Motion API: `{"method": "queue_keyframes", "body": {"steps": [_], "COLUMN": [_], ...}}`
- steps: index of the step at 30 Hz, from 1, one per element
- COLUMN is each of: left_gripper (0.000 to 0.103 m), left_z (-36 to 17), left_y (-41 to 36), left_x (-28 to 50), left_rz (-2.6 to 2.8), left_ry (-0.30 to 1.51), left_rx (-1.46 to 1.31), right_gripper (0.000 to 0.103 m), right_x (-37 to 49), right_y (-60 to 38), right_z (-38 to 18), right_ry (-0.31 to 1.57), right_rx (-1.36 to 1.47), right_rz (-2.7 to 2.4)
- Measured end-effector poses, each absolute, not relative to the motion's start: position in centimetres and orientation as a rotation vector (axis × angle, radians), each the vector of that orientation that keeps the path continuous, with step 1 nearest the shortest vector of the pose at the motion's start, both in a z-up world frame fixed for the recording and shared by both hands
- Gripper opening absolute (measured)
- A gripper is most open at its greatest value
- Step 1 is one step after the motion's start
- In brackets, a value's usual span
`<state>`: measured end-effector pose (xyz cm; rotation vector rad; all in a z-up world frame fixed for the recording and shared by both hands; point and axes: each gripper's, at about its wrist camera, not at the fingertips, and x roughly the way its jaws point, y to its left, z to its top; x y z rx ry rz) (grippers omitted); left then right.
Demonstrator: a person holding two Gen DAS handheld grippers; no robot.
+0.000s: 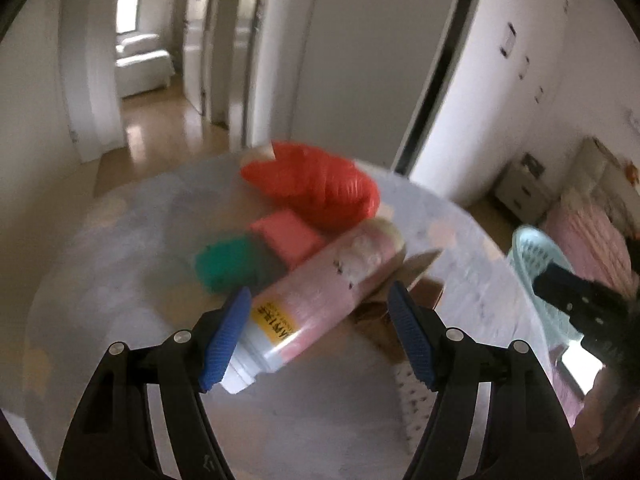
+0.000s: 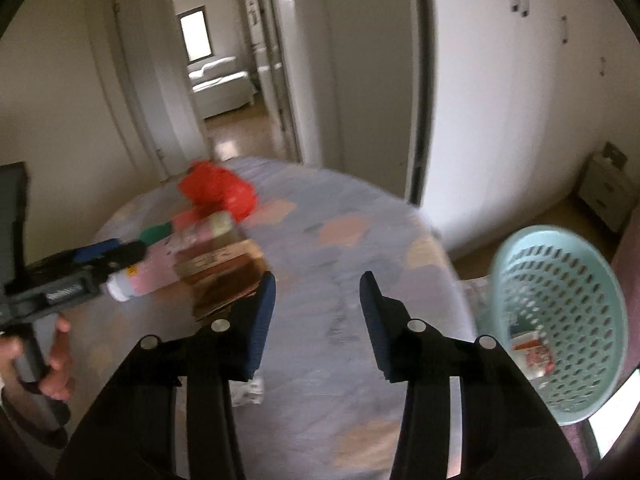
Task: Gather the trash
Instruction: 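Move both tools back toward the pink bottle on the table, then grasp the pink bottle with the left tool while the right tool grasps the brown paper bag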
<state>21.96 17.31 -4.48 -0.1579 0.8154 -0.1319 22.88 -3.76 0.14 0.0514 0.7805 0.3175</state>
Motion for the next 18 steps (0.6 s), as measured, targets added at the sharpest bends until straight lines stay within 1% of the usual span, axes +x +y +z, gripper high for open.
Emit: {"method": "queue_keyframes", "body": {"steps": [1, 3, 7, 9, 13, 15, 18], "left_gripper": [0.072, 0.072, 0.072, 0.072, 0.072, 0.072, 0.072], "left_z": [-4.8, -5.6, -5.7, -5.9, -6.8, -6.9, -7.2], "left_y": [17.2, 17.0, 17.4, 17.8, 17.8, 17.8, 17.3], "left_x": [22.1, 22.6, 22.7, 22.9, 23.4, 23.5, 23.8], "left_rz": [-0.131, -0.118, -0.123, -0.137, -0.148, -0.164, -0.177], "left_ry": [0.820, 0.830, 0.829, 0.837, 0.859, 0.858, 0.865], "left_rx": [-0.132, -0.067, -0.042, -0.048, -0.032, -0.040, -0.030], "right_gripper": [0.041, 0.041, 0.041, 0.045, 0.049, 0.055, 0.057], "right_x": [23.1, 23.6, 24.4, 25.0, 25.8, 26.2, 26.8], "right_y": [-3.4, -2.8, -1.6, -1.1, -0.2, 0.2, 0.5], "right_z": [-0.2, -0.8, -1.7, -2.0, -2.0, -2.3, -3.4], "right_ry": [0.789, 0.817, 0.849, 0.863, 0.874, 0.886, 0.927], "right_rx": [0.057, 0.061, 0.071, 0.085, 0.109, 0.114, 0.145], "right_rz": [0.326, 0.340, 0.362, 0.381, 0.410, 0.407, 0.416]}}
